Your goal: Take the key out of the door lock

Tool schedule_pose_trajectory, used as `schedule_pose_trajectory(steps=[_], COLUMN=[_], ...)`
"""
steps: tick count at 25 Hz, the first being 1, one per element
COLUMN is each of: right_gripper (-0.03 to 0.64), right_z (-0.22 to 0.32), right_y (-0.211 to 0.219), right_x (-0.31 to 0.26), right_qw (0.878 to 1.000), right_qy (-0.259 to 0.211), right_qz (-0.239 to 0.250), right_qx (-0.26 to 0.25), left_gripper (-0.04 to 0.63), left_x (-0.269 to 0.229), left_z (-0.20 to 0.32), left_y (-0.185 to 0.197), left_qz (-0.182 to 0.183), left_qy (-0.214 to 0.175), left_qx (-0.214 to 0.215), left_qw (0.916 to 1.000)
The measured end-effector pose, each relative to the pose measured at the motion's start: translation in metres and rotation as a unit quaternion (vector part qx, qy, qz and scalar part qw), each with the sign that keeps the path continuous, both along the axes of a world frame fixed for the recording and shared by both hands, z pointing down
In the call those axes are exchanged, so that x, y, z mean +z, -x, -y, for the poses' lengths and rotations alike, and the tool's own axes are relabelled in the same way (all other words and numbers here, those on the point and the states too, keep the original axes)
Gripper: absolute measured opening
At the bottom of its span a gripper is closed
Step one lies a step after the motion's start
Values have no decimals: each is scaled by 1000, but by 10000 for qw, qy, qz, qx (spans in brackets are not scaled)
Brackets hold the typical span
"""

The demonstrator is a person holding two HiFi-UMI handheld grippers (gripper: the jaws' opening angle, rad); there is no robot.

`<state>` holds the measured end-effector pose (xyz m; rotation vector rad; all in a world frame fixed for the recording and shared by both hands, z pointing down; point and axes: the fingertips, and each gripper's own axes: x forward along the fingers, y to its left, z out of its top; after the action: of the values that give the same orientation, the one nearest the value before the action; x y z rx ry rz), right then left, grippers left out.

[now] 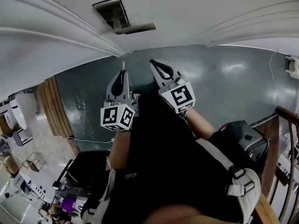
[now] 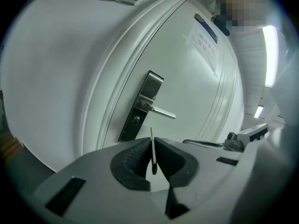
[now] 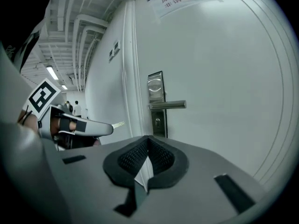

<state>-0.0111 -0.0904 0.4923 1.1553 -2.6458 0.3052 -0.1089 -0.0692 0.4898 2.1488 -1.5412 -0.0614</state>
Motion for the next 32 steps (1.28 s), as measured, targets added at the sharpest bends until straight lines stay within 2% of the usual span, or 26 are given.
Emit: schedule_pose_trajectory(steps=[6,15,21,26,32], right_gripper=[8,8,8,8,8], right_z=[-15,-17,-13,-4,3], right_y=[5,12,4,0,-1], right_x=[-13,-74,-100,-123,-142], right_qw=[9991,9935,9884,9840,9822], right_qy=[-242,-922,-1274,-1556,-1701], right_qz=[-92,-125,-151,-111,-21], right_qx=[346,650,808,857,794], left_gripper=[37,37,37,37,37], left_x=[-14,-74,-92,-109,-133], left_z=[-8,-3,4,15,19], left_y=[19,21,16,10,0], left_qz=[237,365,397,264,394], left_qy=[-267,-1028,-1235,-1334,-1627], left_qx=[185,490,575,590,610], left_qw=[9992,9928,9899,9890,9840])
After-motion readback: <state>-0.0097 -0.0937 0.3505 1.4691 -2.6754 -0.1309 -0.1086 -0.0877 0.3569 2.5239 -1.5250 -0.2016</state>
